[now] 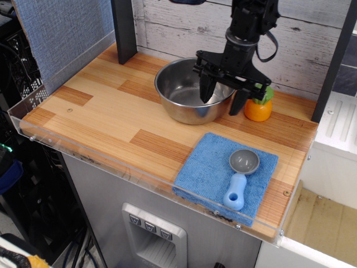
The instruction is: Move the pot to the far front edge of the table.
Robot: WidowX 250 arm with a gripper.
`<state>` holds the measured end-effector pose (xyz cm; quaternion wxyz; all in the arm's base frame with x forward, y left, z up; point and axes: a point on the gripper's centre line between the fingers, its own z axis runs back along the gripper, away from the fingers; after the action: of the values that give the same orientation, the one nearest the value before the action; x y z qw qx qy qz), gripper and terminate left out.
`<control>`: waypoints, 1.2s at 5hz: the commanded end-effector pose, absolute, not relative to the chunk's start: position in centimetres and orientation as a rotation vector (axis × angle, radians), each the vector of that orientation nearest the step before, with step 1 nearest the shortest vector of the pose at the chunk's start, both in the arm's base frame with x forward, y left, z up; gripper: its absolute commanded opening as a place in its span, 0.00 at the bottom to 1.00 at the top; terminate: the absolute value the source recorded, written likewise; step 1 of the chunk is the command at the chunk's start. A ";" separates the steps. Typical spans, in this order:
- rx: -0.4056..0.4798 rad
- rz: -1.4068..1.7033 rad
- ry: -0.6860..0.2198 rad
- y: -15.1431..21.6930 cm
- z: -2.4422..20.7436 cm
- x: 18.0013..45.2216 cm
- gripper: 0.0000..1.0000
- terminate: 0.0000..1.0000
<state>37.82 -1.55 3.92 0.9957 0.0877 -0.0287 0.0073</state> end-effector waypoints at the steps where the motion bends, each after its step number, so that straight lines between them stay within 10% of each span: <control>1: 0.155 0.029 -0.145 -0.6 7.0 37.2 0.00 0.00; 6: 0.102 0.123 -0.228 9.3 13.6 31.5 0.00 0.00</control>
<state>31.32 9.59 11.54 0.9935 0.0442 -0.0819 0.0663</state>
